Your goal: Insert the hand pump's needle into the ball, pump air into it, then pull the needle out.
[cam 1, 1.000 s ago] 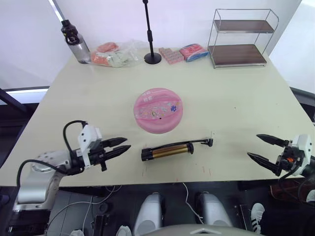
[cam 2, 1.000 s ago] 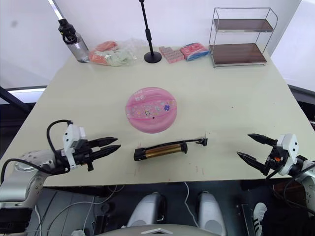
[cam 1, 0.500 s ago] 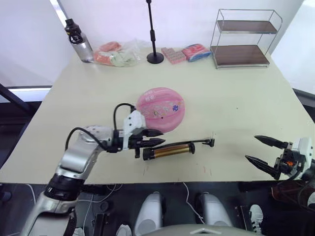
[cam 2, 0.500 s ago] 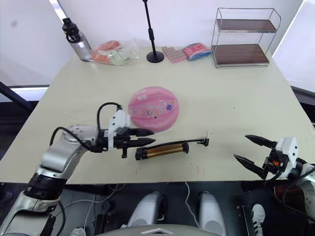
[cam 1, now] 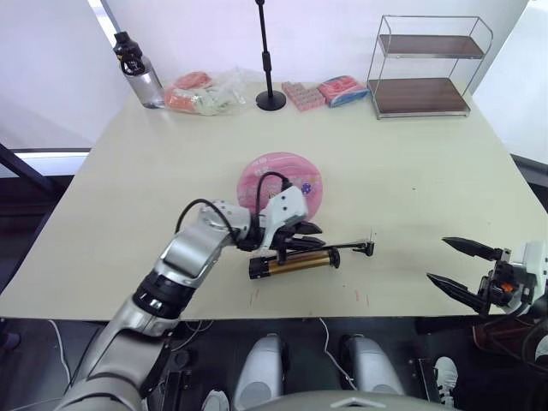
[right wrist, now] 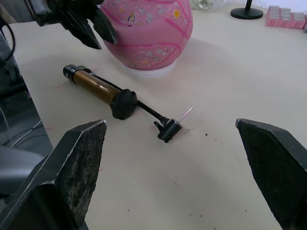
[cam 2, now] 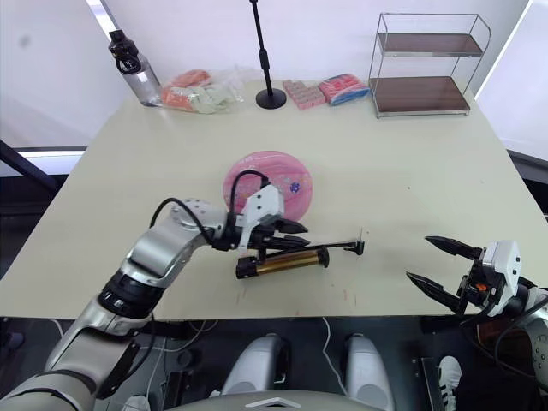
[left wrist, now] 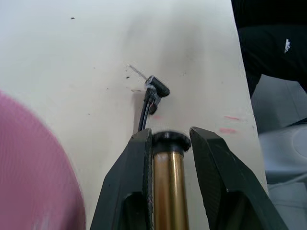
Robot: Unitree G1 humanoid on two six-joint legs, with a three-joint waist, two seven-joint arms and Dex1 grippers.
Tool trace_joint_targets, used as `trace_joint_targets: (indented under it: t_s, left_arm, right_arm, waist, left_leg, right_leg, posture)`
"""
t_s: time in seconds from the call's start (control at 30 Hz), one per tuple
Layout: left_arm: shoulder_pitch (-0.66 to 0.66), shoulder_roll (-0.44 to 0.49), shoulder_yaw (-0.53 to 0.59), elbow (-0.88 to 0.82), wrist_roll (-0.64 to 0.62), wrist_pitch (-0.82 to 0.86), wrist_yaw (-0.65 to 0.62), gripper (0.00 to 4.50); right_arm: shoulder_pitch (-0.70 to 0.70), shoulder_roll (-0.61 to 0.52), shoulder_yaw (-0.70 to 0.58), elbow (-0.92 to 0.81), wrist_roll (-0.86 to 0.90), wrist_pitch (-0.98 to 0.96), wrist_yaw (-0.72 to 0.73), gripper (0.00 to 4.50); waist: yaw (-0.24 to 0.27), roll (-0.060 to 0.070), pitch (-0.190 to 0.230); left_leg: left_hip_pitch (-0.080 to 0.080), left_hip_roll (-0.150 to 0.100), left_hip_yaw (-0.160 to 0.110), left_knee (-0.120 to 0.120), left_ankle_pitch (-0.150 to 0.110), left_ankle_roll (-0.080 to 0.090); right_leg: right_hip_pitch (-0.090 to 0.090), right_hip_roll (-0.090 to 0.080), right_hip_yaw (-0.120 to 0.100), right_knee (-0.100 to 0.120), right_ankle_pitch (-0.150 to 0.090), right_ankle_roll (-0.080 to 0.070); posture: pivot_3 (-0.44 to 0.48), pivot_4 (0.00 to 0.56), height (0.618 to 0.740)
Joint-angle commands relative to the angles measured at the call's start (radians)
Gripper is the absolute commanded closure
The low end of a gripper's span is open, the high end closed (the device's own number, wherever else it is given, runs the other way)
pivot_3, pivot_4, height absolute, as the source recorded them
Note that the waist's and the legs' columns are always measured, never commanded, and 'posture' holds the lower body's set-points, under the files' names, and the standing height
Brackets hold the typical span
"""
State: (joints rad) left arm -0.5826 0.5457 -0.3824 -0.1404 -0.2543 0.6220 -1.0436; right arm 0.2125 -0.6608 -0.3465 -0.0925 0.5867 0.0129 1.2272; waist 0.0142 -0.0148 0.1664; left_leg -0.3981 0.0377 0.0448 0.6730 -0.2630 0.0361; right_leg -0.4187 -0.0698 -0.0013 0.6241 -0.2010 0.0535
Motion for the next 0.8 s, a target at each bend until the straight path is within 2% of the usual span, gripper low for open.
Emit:
trace_joint_targets:
  t_s: [0.03,0.4,0.8]
  left_arm:
    - [-0.048,-0.031,-0.036,0.016,0.04,-0.003,0.016,3.15]
    - [-0.172,-0.146,-0.156,0.229,0.196,-0.058,0.047,3.15]
    - [-0.255,-0.241,-0.248,0.456,0.327,-0.168,0.002,3.15]
  right_arm:
    - [0.007,-0.011,-0.023,-0.04,0.023,-0.011,0.012,0.0]
    - [0.01,-0.004,-0.007,-0.04,0.008,-0.03,0.021,0.0]
    - [0.011,0.002,-0.005,-0.046,0.008,-0.035,0.008,0.0]
  waist:
    - [-0.001,0.0,0.0]
    - [0.0,0.0,0.0]
    - [0.002,0.0,0.0]
  left_leg:
    - [0.0,0.0,0.0,0.0,0.0,0.0]
    - [0.0,0.0,0.0,0.001,0.0,0.0]
    - [-0.001,-0.001,-0.001,0.003,0.0,0.0]
  right_leg:
    - [0.0,0.0,0.0,0.0,0.0,0.0]
    - [0.0,0.001,0.001,0.0,0.0,0.0]
    - [0.001,0.001,0.001,0.0,0.0,0.0]
  posture:
    - [0.0,0.15,0.74]
    - [0.0,0.15,0.74]
    - [0.0,0.15,0.74]
